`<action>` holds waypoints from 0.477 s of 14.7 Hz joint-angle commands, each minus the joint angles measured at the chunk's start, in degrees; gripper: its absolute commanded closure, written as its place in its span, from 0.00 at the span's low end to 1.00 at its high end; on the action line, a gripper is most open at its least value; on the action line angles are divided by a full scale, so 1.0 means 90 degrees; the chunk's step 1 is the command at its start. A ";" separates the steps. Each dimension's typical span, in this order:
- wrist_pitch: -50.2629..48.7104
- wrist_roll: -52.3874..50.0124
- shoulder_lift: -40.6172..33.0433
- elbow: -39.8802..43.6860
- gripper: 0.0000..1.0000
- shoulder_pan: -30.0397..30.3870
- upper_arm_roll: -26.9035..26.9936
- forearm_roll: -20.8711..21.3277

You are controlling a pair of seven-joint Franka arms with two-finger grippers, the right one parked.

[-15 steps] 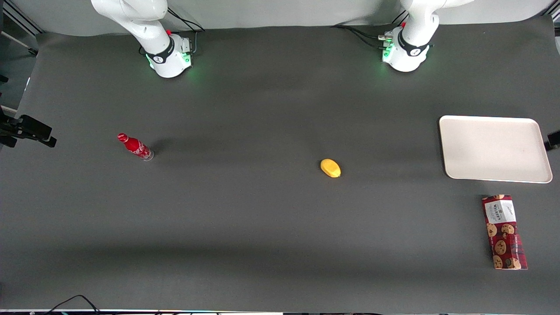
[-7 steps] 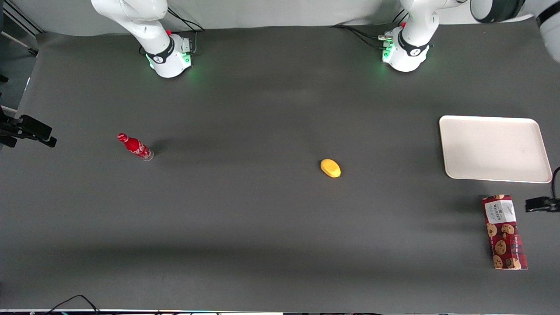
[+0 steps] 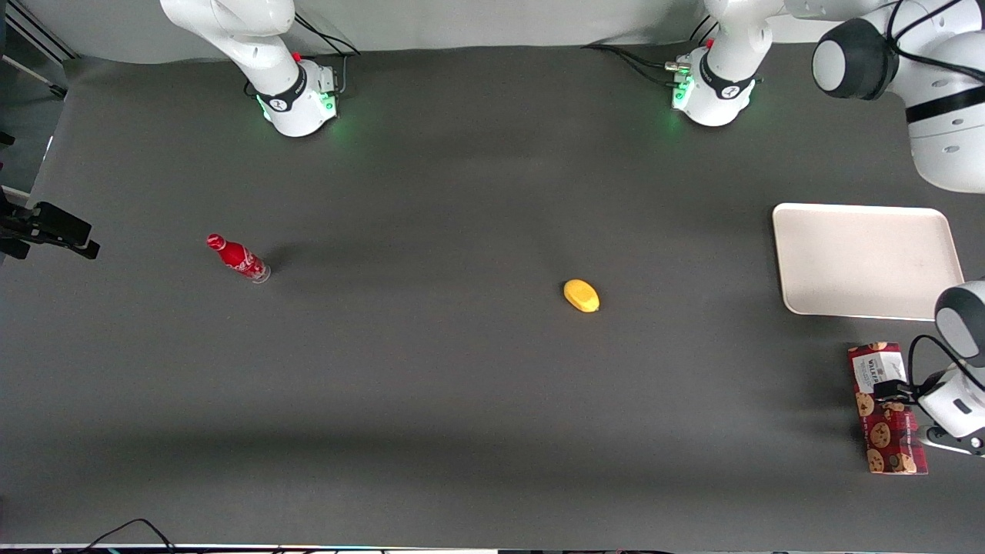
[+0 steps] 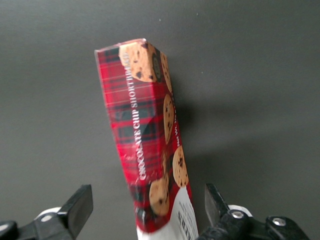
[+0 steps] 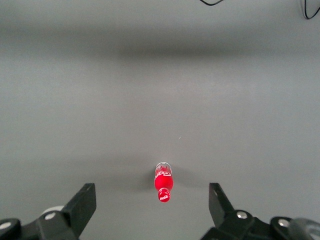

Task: Place red cookie box on tray
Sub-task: 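Lower the open left gripper onto the cookie box and close it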

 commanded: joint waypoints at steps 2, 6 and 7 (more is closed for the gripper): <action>0.0781 0.0245 0.0316 -0.0234 0.41 0.0011 0.0043 -0.0404; 0.0636 0.0235 0.0365 -0.0196 1.00 0.0021 0.0043 -0.0572; 0.0548 0.0225 0.0327 -0.0176 1.00 0.0021 0.0043 -0.0572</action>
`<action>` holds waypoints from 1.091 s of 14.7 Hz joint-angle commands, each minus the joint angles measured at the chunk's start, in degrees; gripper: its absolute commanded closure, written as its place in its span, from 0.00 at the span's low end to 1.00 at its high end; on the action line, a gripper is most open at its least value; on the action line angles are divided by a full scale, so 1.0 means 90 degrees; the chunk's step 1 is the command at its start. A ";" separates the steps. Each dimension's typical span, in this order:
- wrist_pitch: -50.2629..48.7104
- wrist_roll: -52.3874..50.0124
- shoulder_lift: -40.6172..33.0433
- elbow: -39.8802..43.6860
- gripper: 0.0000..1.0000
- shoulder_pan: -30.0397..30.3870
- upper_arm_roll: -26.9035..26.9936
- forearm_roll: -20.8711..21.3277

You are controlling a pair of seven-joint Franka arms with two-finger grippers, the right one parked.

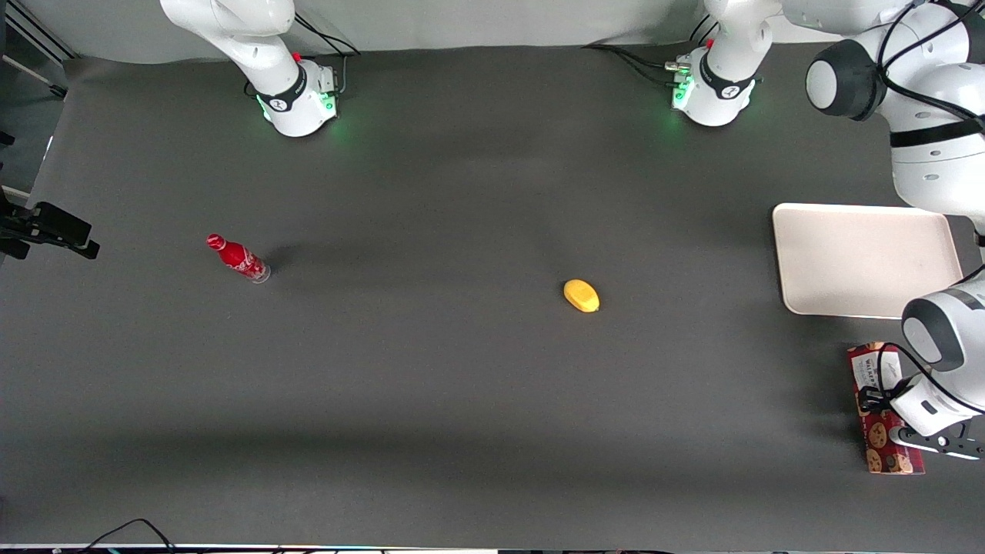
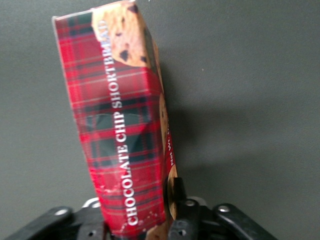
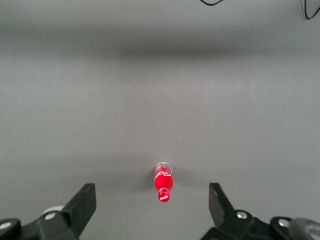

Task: Place red cookie box on tray
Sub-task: 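Lift the cookie box with the left gripper and carry it over the tray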

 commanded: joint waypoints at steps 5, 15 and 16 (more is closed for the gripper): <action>-0.1615 0.0106 -0.0444 0.0630 1.00 -0.0016 0.0137 -0.0099; -0.6246 -0.1037 -0.3061 0.1453 1.00 -0.0143 0.0606 0.0319; -0.6394 -0.0902 -0.3189 0.1443 1.00 -0.0133 0.0616 0.0640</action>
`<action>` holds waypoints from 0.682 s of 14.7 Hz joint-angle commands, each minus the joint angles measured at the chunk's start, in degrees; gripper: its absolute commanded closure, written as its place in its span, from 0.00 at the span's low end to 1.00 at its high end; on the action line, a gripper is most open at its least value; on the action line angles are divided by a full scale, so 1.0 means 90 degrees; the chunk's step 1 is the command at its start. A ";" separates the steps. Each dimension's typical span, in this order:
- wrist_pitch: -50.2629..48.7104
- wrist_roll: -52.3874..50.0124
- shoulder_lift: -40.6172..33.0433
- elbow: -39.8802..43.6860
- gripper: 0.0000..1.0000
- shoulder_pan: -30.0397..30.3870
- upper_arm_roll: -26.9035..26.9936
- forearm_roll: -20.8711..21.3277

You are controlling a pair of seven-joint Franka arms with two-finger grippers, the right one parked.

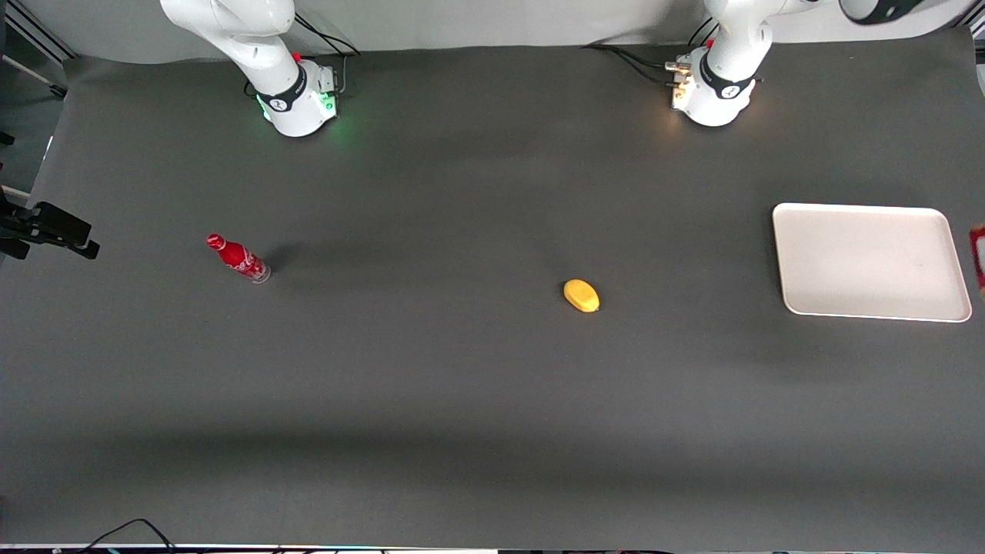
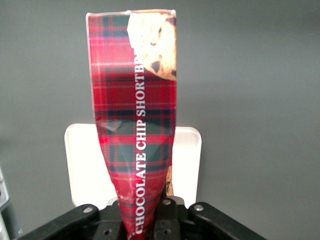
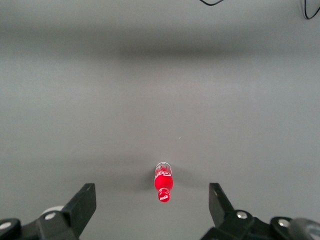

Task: Place red cookie box on tray
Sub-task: 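Lift the cookie box with the left gripper and carry it over the tray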

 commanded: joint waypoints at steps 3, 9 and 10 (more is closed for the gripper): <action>-0.0578 0.1436 -0.0639 -0.0329 1.00 -0.0081 0.0510 0.1349; 0.1340 0.2768 -0.1017 -0.2842 1.00 -0.0013 0.1674 0.1243; 0.2022 0.2758 -0.1281 -0.3623 1.00 -0.0013 0.1742 0.1243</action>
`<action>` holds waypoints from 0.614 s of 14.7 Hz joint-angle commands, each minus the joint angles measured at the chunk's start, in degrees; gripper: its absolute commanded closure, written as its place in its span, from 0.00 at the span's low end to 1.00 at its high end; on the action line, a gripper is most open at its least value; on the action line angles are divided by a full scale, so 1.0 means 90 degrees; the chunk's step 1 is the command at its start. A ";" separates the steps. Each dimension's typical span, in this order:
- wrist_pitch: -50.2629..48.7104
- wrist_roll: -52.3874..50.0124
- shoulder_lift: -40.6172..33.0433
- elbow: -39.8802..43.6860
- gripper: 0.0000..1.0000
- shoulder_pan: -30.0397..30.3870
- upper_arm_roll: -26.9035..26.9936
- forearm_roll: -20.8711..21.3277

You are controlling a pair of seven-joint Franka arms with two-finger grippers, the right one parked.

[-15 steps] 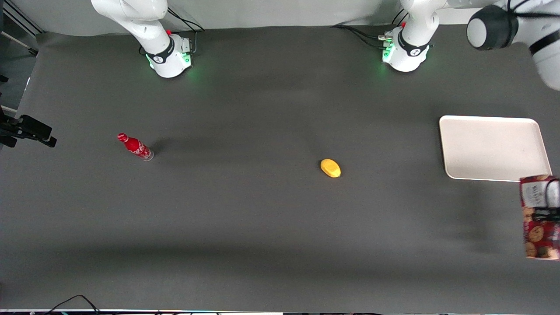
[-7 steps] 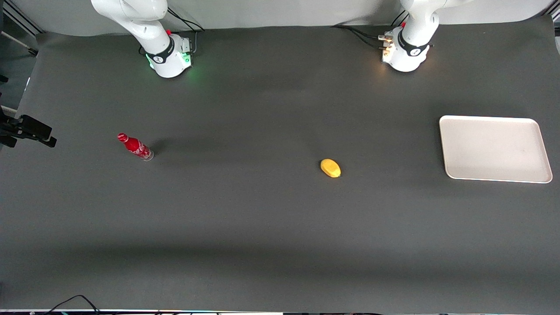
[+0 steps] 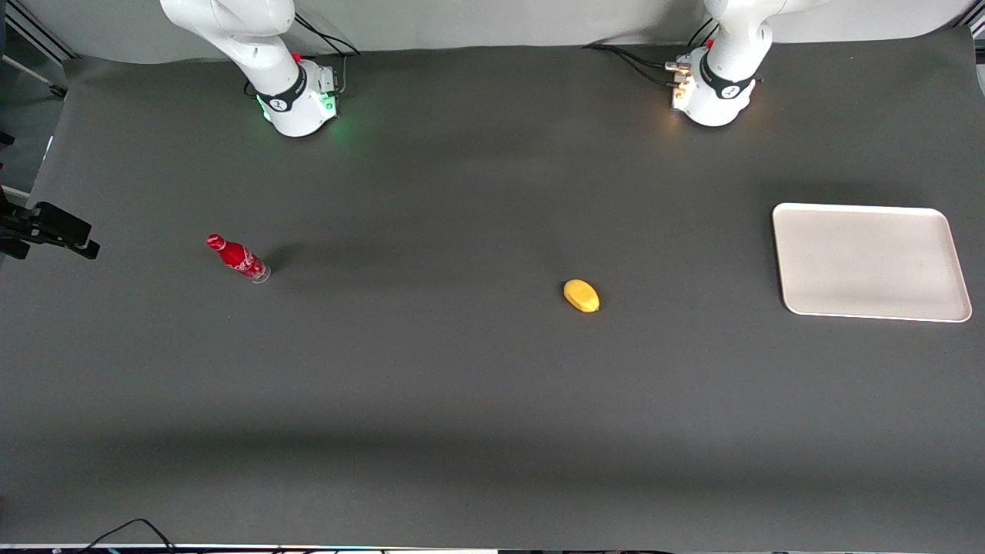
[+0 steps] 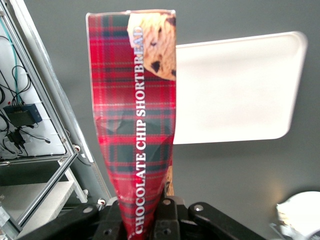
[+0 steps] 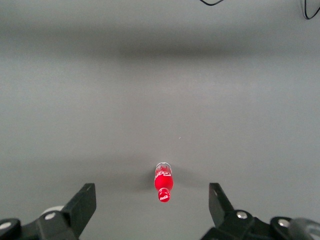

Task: Place red cookie box on tray
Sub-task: 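Lift the cookie box with the left gripper and carry it over the tray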

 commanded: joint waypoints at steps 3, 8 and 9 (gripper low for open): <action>0.2991 0.0175 -0.0969 -0.3538 1.00 -0.0101 0.0494 -0.0349; 0.5071 0.0466 -0.0726 -0.4839 1.00 0.0016 0.0544 -0.0769; 0.5366 0.0709 -0.0561 -0.4937 1.00 0.0055 0.0554 -0.0992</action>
